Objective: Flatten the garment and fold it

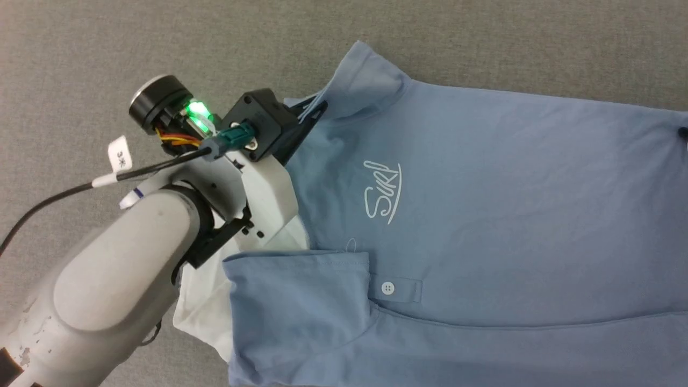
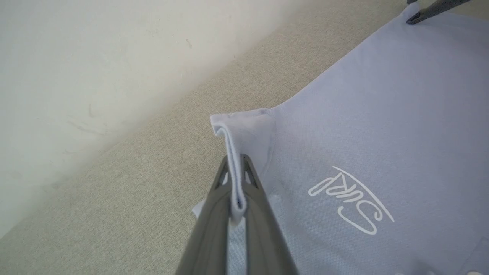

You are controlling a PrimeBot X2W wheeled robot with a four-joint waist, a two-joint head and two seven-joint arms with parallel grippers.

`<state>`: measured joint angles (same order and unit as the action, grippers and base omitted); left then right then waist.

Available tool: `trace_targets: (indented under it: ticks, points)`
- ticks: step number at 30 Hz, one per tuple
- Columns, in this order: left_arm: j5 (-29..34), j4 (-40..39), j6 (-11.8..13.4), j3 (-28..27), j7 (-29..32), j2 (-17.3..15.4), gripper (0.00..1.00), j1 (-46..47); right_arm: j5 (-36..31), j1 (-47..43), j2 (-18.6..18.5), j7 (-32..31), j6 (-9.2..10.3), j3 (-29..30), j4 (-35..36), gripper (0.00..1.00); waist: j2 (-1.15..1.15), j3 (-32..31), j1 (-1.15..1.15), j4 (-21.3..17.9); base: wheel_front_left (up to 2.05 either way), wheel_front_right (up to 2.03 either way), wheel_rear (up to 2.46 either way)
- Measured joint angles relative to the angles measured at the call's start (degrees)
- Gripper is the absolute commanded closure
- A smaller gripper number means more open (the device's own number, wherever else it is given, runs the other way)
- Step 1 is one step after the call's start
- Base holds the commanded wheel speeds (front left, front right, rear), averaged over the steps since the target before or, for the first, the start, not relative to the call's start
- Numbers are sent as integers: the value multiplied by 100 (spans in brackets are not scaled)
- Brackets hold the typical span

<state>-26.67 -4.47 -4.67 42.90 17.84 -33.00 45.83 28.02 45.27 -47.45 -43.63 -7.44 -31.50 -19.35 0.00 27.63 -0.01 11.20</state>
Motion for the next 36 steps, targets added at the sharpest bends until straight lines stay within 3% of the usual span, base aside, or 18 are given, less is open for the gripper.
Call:
trace_targets:
  ticks: [1, 8, 13, 19, 29, 36]
  points:
    - [0, 19, 27, 3, -16, 9, 100, -20, 49, 34, -32, 57, 0, -90, -19, 100, 0, -4, 0, 10, 0, 0, 0]
    - [-37, 212, 256, -25, -234, 33, 100, -336, 283, 45, 149, 926, -2, -296, -432, 100, 0, -222, 2, -44, 0, 0, 0]
    - [-103, 229, 545, -162, -363, -86, 100, -679, 501, -108, 494, 1749, -11, -186, -509, 100, 0, -536, 2, -131, 0, 0, 0]
    - [-307, 27, 880, -282, -419, -281, 100, -1310, 584, -667, 523, 2265, -10, 224, -438, 100, 0, -1012, 1, -251, 0, 0, 0]
    - [-634, -609, 1508, -447, -349, -875, 100, -2642, 542, -2531, 627, 2496, -10, 1323, 254, 100, 0, -1853, -1, -371, 0, 0, 0]
    - [-822, -910, 1708, -375, -314, -1121, 100, -3445, 411, -3842, 788, 2215, -11, 1987, 966, 100, 0, -2237, -1, -345, 0, 0, 0]
